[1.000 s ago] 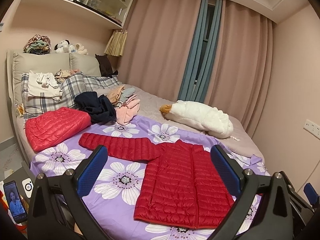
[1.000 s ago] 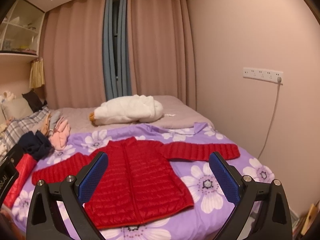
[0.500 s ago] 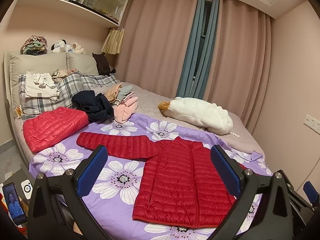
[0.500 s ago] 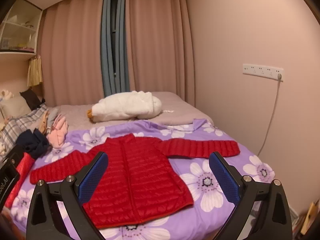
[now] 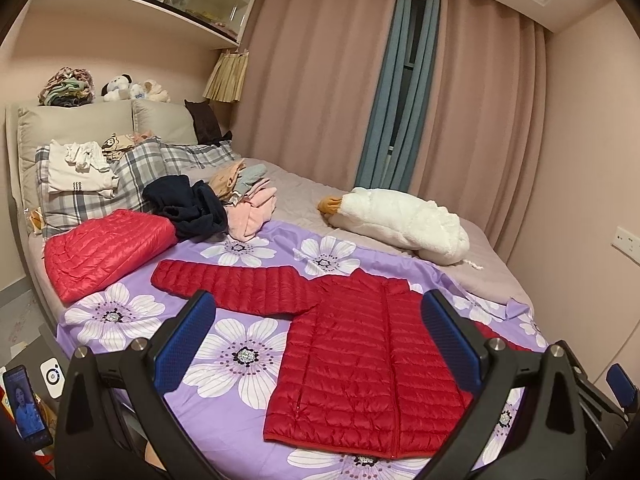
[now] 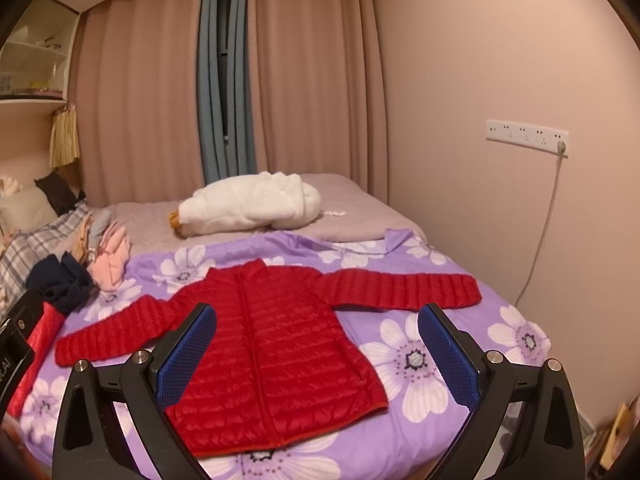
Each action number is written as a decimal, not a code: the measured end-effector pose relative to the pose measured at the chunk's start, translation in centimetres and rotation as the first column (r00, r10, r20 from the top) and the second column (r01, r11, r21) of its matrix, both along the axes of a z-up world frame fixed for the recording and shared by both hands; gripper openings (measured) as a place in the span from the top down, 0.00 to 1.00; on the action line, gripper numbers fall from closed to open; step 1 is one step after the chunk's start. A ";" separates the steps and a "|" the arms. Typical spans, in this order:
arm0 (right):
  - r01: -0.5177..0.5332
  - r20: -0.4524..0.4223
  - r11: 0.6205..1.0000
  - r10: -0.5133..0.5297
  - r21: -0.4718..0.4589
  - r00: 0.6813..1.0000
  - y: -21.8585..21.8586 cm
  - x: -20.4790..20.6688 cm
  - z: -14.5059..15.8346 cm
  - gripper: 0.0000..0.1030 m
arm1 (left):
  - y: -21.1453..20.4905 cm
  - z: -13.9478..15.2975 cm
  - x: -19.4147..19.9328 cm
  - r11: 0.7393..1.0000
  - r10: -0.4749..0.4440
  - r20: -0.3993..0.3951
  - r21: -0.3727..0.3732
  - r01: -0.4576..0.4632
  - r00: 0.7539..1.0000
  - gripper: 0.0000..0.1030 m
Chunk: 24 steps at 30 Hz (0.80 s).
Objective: Fold large clothes
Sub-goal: 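Grasp the sleeve cuff with the right gripper while the left tool lowers over the other sleeve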
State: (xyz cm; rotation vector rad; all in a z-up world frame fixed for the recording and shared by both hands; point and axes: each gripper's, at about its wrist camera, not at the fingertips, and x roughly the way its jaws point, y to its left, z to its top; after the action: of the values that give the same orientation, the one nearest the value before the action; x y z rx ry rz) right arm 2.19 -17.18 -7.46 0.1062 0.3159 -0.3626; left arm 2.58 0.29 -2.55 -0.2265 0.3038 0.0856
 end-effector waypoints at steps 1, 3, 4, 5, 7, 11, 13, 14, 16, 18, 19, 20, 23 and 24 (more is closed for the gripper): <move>-0.004 0.001 1.000 0.004 -0.001 1.000 0.0 0.1 0.0 0.03 | 0.0 0.0 0.1 1.000 0.000 0.001 -0.002 0.000 1.000 0.00; -0.011 -0.002 1.000 0.011 -0.001 1.000 -0.1 0.4 0.0 0.03 | -0.2 0.0 0.3 1.000 -0.005 0.001 0.000 0.005 1.000 0.00; -0.012 -0.002 1.000 0.012 -0.001 1.000 -0.2 0.5 -0.1 0.03 | -0.3 -0.1 0.4 1.000 -0.008 0.000 0.002 0.008 1.000 0.00; -0.013 -0.007 1.000 0.013 0.000 1.000 -0.2 0.7 -0.2 0.03 | -0.4 -0.2 0.5 1.000 -0.011 -0.001 0.004 0.011 1.000 0.00; -0.009 -0.015 1.000 0.009 -0.001 1.000 -0.4 1.1 -0.3 0.03 | -0.7 -0.3 0.9 1.000 -0.018 -0.006 0.011 0.018 1.000 0.00; -0.010 -0.024 1.000 0.010 0.008 1.000 -0.8 1.7 -0.6 0.03 | -0.8 -0.6 1.8 1.000 -0.022 -0.016 0.010 0.022 1.000 0.00; -0.011 -0.019 1.000 0.012 0.009 1.000 -1.3 2.1 -0.7 0.03 | -0.8 -0.8 2.6 1.000 -0.020 -0.023 0.008 0.020 1.000 0.00; -0.007 -0.014 1.000 0.008 0.007 1.000 -1.5 2.3 -0.7 0.03 | -0.7 -0.9 3.3 1.000 -0.017 -0.025 0.006 0.017 1.000 0.00; 0.016 -0.016 1.000 -0.016 0.008 1.000 -2.6 3.1 -0.9 0.03 | -0.3 -1.2 4.5 1.000 0.001 -0.027 0.000 -0.001 1.000 0.00; 0.045 -0.016 0.999 -0.044 0.019 0.999 -4.3 4.1 -1.1 0.03 | 0.4 -1.7 6.0 0.999 0.033 -0.029 0.000 -0.033 0.999 0.00; 0.052 -0.011 0.998 -0.052 0.033 0.999 -5.3 4.7 -1.3 0.03 | 0.8 -2.0 6.7 0.999 0.053 -0.033 -0.002 -0.053 0.998 0.00; 0.063 -0.014 0.996 -0.063 0.055 0.998 -6.9 5.6 -1.6 0.03 | 1.4 -2.4 7.5 0.997 0.080 -0.043 -0.006 -0.080 0.996 0.00; 0.123 -0.049 0.987 -0.119 0.104 0.992 -11.6 8.1 -3.0 0.03 | 4.1 -4.2 10.4 0.984 0.169 -0.052 -0.042 -0.172 0.984 0.00; 0.162 -0.062 0.980 -0.156 0.118 0.986 -13.3 9.0 -3.6 0.03 | 5.1 -4.9 11.5 0.979 0.195 -0.071 -0.050 -0.198 0.978 0.00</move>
State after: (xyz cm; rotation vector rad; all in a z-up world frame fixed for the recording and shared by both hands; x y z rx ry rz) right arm 11.21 -30.53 -11.09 0.2441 0.3825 -0.5053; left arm 14.07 5.39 -7.46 -0.3102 0.3493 0.2808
